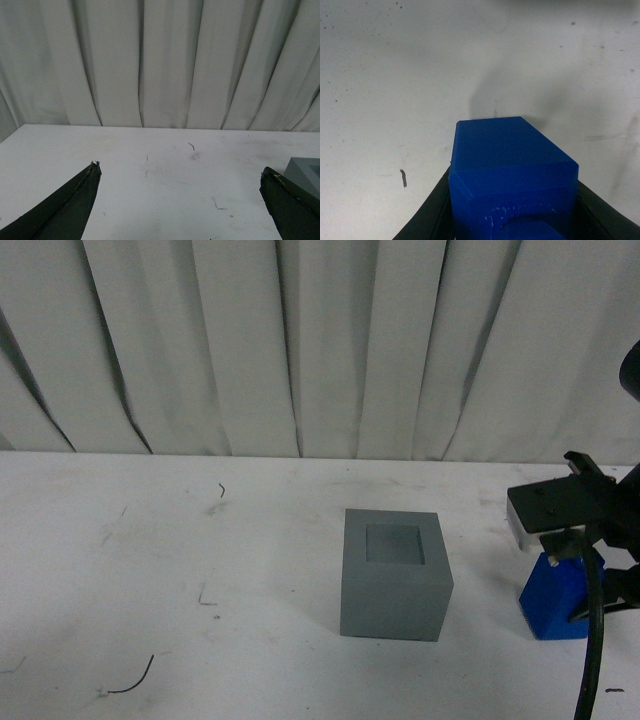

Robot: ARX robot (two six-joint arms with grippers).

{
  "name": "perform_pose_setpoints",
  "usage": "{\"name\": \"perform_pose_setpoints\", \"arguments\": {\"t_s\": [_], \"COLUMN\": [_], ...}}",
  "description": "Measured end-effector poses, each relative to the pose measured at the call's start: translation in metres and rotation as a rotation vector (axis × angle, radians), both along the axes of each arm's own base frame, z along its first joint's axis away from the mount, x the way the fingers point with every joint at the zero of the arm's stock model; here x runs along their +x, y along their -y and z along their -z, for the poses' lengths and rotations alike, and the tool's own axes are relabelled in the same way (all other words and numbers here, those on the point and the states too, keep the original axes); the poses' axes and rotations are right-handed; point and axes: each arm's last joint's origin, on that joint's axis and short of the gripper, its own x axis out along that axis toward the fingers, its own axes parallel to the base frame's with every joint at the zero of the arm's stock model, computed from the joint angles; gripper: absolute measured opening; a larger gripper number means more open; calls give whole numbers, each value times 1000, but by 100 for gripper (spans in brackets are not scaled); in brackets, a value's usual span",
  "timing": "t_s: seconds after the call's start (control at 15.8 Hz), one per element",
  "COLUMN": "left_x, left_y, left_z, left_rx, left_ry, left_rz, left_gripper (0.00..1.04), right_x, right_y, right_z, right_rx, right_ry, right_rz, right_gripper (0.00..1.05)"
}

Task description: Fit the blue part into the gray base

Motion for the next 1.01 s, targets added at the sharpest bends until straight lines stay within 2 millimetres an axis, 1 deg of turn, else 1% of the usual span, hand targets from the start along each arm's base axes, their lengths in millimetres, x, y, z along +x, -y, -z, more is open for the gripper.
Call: {"name": "perform_pose_setpoints", "arguments": {"t_s": [0.06, 0.13, 0.25, 0.32, 0.44, 0.57, 0.63, 0.82, 1.01], "left_x": [0, 0, 0, 0, 0, 0, 0, 0, 0], "left_y": [0, 0, 0, 0, 0, 0, 0, 0, 0], "left_z": [0, 0, 0, 0, 0, 0, 0, 0, 0], "left_rx": [0, 0, 0, 0, 0, 0, 0, 0, 0], "left_ry": [0, 1, 0, 0, 0, 0, 0, 0, 0], "left_rz": [0, 0, 0, 0, 0, 0, 0, 0, 0], "left_gripper": [98, 98, 98, 98, 98, 98, 98, 98, 98], "right_x": [2, 4, 5, 5, 2, 1, 1, 5, 5], "right_y": [-3, -7, -25, -35, -54, -73, -81, -105, -119], "right_z": [-13, -34, -67, -78, -92, -103, -106, -101, -94], "right_rx": [8, 38, 79, 96, 112, 124, 126, 120, 107], "right_ry": [9, 16, 39, 37, 2, -3, 6, -25, -44], "right_rz": [6, 11, -9, -21, -27, -34, -39, -25, -24], "right_gripper": [48, 48, 48, 47, 47, 47, 47, 47, 47]}}
